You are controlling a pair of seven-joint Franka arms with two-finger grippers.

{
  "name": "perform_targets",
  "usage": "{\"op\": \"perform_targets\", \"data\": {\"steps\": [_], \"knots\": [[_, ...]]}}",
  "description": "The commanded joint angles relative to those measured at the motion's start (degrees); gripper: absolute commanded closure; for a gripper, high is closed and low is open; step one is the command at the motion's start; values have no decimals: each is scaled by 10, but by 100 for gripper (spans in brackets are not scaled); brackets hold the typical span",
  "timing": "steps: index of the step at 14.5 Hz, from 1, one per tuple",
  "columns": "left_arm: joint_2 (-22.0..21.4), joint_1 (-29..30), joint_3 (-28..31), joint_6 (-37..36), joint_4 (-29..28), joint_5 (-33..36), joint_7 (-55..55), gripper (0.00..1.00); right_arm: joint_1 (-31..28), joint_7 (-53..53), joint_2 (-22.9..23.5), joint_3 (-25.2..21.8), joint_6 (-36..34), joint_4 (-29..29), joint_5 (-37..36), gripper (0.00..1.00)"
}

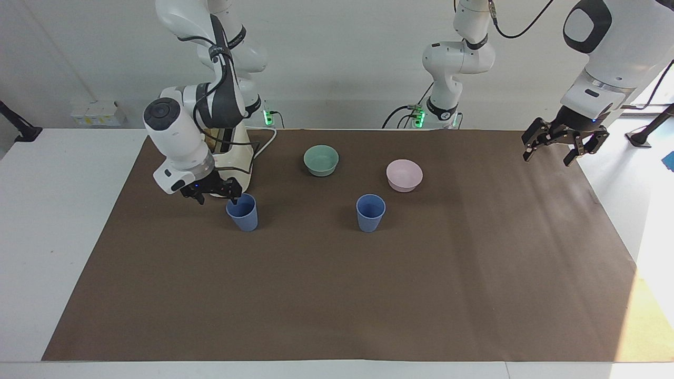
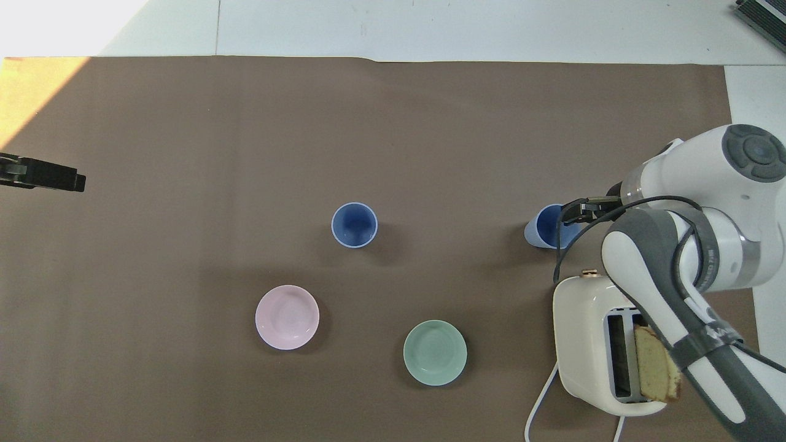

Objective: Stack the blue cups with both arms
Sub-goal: 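Grasp the other blue cup with the right gripper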

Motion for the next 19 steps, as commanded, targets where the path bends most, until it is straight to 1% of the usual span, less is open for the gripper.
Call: {"op": "perform_targets", "data": {"steps": [1,2,3,4,5,10,14,17,19], "knots": [[19,7,-6,-26,34,10,6,0,-1,12,11,2,29,-22,9,0],[16,7,-6,-26,34,9,6,0,-1,7,11,2,34,-22,8,0],[10,7,-6,-27,26,9,5,0,1,7,11,3,30,-23,8,9],[9,7,-5,-32,24,14,5,0,13,13,11,2,27,-24,8,56],[8,7,-4,-41,24,19,5,0,23,14,11,2,25,-24,7,100],[-23,7,-2,-65,-1,29,4,0,24,14,21,2,4,-4,7,100],[-24,12,0,-69,6,28,-1,0,25,24,32,5,-57,58,9,100],[-19,21,0,-69,22,22,-2,0,33,91,32,22,-139,147,10,100],[-17,21,-1,-69,24,21,-2,0,57,160,32,24,-204,220,10,100]]}}
